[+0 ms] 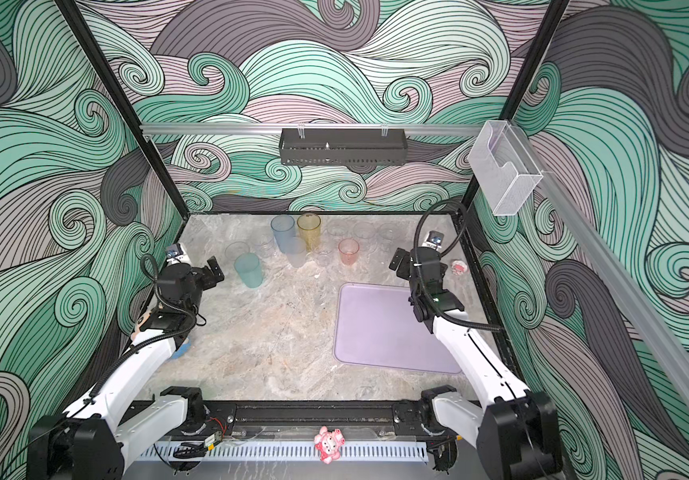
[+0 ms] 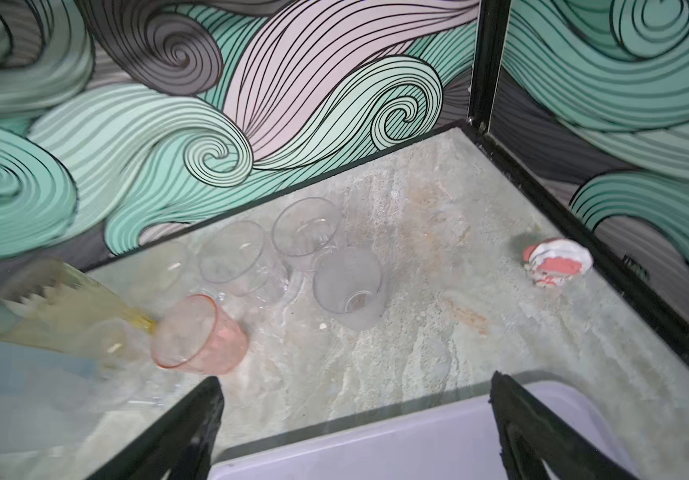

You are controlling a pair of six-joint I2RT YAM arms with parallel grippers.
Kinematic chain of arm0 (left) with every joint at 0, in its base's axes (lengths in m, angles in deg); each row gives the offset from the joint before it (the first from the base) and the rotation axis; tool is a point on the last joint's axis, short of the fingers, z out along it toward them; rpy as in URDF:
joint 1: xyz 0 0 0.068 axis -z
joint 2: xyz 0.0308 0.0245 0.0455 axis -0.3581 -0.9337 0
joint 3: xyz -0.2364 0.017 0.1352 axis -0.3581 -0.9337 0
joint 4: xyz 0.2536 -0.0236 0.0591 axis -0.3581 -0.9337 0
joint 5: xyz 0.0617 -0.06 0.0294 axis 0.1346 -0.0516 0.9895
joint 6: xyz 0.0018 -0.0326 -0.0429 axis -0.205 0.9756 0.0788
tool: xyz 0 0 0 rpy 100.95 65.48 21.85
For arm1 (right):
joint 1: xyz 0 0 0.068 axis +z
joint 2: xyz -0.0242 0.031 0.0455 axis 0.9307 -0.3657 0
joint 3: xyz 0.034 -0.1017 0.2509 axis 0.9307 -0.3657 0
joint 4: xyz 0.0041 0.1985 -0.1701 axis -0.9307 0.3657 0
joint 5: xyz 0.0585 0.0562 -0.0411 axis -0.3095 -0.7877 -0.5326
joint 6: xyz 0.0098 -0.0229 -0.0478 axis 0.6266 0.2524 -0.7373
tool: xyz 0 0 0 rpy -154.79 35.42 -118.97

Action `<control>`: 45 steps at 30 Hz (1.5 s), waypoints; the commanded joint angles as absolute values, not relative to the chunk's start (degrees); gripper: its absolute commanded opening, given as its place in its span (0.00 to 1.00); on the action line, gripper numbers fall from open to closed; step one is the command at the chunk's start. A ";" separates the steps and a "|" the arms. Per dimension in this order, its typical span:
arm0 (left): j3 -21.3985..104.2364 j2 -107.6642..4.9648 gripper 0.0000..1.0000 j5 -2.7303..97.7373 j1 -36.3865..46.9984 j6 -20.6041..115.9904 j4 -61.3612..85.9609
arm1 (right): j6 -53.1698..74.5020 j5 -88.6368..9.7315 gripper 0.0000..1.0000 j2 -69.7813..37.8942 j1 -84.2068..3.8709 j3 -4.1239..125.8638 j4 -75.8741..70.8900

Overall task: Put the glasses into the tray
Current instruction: 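Raise the left arm toward the cups while the right arm moves over the tray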

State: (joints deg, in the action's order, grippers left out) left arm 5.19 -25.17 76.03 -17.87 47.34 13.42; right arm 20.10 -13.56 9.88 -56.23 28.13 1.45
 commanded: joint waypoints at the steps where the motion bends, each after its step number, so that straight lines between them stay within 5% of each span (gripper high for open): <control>1: 11.96 -23.91 0.99 75.53 -17.73 52.83 0.77 | 35.03 -27.24 0.99 12.89 -57.77 22.87 3.75; 8: 25.03 -25.37 0.99 74.41 -17.47 51.29 -13.44 | 32.89 -29.37 0.91 10.78 -56.08 30.77 18.51; 12: 29.06 -26.51 0.98 62.13 -16.26 45.65 -13.05 | 31.99 -33.33 0.85 8.63 -55.22 33.17 24.78; 18: 40.90 -37.47 0.82 52.55 -9.88 40.60 -24.88 | 30.63 -34.38 0.83 4.00 -50.42 33.94 30.39; 27: 29.97 -39.85 0.80 53.62 1.79 41.57 -14.83 | 30.14 -30.90 0.82 -4.74 -37.74 38.22 34.90; 39: 25.84 -47.07 0.80 53.62 6.71 41.57 -16.38 | 31.59 -27.15 0.45 -20.61 -28.86 47.66 33.67; 45: 26.65 -49.76 0.80 53.62 6.70 41.57 -18.49 | 29.96 -27.50 0.35 -27.24 -28.74 51.89 32.74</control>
